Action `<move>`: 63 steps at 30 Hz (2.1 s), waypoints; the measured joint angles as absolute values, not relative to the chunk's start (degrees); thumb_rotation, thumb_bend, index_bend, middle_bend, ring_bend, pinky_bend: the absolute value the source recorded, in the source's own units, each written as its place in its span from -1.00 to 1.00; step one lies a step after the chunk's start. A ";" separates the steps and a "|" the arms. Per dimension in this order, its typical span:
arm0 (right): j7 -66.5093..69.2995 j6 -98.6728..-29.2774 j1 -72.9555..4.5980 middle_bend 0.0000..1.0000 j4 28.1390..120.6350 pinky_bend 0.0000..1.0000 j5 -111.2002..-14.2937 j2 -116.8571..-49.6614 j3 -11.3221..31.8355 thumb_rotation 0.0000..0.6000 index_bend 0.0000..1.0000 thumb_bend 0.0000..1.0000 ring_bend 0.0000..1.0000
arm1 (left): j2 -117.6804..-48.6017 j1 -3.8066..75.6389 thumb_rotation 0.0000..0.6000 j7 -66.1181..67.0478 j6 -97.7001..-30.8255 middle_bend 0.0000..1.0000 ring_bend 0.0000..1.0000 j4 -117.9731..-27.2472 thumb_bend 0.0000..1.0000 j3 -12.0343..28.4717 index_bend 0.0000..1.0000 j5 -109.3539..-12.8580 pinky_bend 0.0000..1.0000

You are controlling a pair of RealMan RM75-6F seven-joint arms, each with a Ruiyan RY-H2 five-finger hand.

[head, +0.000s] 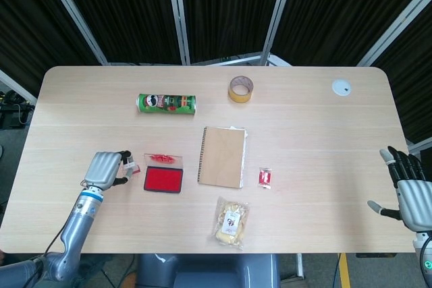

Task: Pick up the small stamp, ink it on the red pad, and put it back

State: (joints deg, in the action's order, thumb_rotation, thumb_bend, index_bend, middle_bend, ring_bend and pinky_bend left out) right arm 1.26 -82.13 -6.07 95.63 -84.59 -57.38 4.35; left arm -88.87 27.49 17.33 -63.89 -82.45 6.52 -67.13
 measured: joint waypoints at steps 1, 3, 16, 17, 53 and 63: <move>1.25 -82.15 -6.06 -1.00 95.64 -1.00 -84.60 -57.38 4.35 1.00 -1.00 -1.00 -1.00 | -88.73 27.32 1.00 17.19 -63.80 0.15 0.76 -81.80 -0.10 6.31 0.25 -67.06 0.88; 1.25 -82.21 -6.04 -1.00 95.70 -1.00 -84.62 -57.35 4.35 1.00 -1.00 -1.00 -1.00 | -88.56 26.95 1.00 16.73 -63.61 0.15 0.76 -80.11 -0.10 5.75 0.25 -67.13 0.88; 1.05 -82.14 -6.04 -1.00 95.70 -1.00 -84.41 -57.38 4.38 1.00 -1.00 -1.00 -1.00 | -91.11 25.57 1.00 12.13 -62.96 0.08 0.74 -71.21 -0.11 3.81 0.16 -70.12 0.87; 1.03 -82.11 -6.04 -1.00 95.71 -1.00 -84.37 -57.38 4.39 1.00 -1.00 -1.00 -1.00 | -91.21 25.56 1.00 12.14 -62.96 0.06 0.74 -71.09 -0.11 3.81 0.14 -70.16 0.87; 1.61 -82.09 -6.06 -1.00 95.88 -1.00 -84.53 -57.26 4.38 1.00 -1.00 -1.00 -1.00 | -88.66 24.51 1.00 13.20 -65.17 -0.41 0.67 -75.27 -0.76 4.84 -0.24 -72.08 0.81; 3.40 -83.60 -5.61 -1.00 97.08 -1.00 -85.97 -56.27 4.32 1.00 -1.00 -1.00 -1.00 | -74.95 20.69 1.00 12.07 -76.21 -1.00 -0.88 -91.60 -1.00 5.21 -0.99 -78.54 -0.84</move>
State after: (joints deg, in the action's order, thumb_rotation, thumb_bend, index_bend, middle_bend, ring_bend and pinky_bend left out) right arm 3.40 -83.60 -5.61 97.08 -85.97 -56.27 4.32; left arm -74.95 20.69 12.07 -76.21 -91.60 5.21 -78.54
